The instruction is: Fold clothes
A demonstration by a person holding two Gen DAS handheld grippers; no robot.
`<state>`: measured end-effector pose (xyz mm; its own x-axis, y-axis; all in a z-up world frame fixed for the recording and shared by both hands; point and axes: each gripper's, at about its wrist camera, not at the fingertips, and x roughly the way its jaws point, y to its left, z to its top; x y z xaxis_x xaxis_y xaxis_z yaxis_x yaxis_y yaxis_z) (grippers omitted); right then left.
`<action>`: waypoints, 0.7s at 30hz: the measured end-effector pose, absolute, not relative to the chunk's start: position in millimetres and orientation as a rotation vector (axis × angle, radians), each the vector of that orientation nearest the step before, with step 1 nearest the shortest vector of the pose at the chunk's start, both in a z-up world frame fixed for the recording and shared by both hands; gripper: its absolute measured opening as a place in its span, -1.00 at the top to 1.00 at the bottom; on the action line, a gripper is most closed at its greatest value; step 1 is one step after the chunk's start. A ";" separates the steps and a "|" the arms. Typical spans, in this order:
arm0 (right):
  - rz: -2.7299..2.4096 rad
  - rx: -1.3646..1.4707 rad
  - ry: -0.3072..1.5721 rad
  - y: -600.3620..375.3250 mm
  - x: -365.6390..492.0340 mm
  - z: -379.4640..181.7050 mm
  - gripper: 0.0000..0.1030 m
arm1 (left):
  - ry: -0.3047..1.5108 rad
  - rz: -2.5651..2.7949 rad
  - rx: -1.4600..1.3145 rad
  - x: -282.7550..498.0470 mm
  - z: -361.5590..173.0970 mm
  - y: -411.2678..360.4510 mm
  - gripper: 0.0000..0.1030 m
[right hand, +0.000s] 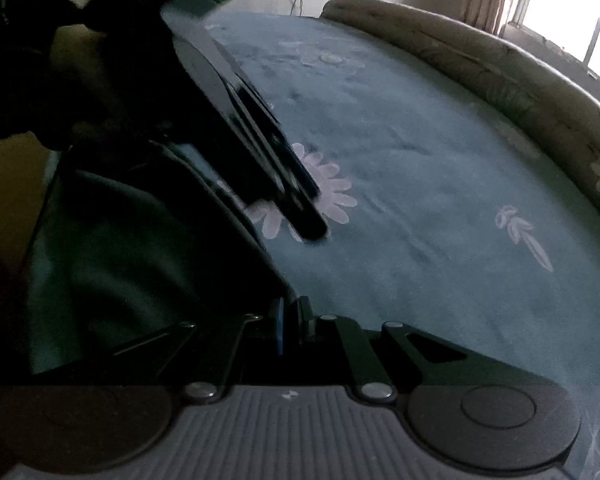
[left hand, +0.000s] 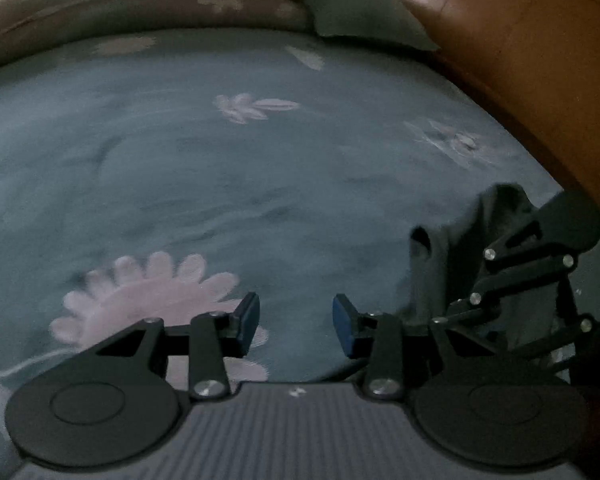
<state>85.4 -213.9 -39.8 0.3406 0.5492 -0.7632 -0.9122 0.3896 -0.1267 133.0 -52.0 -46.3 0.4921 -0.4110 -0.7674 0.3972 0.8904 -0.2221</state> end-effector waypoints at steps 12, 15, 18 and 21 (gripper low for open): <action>1.010 -0.700 0.601 -217.5 61.6 -44.3 0.84 | 0.956 -0.618 0.200 117.3 -49.1 -70.4 0.22; 1.007 -0.711 0.594 -218.4 57.1 -44.7 0.84 | 0.923 -0.680 0.267 116.8 -44.7 -83.1 0.21; 1.007 -0.708 0.588 -220.2 55.4 -44.3 0.84 | 0.895 -0.768 0.327 120.5 -40.7 -99.4 0.09; 1.011 -0.706 0.590 -222.3 56.9 -45.3 0.84 | 0.893 -0.830 0.443 124.6 -44.8 -116.1 0.09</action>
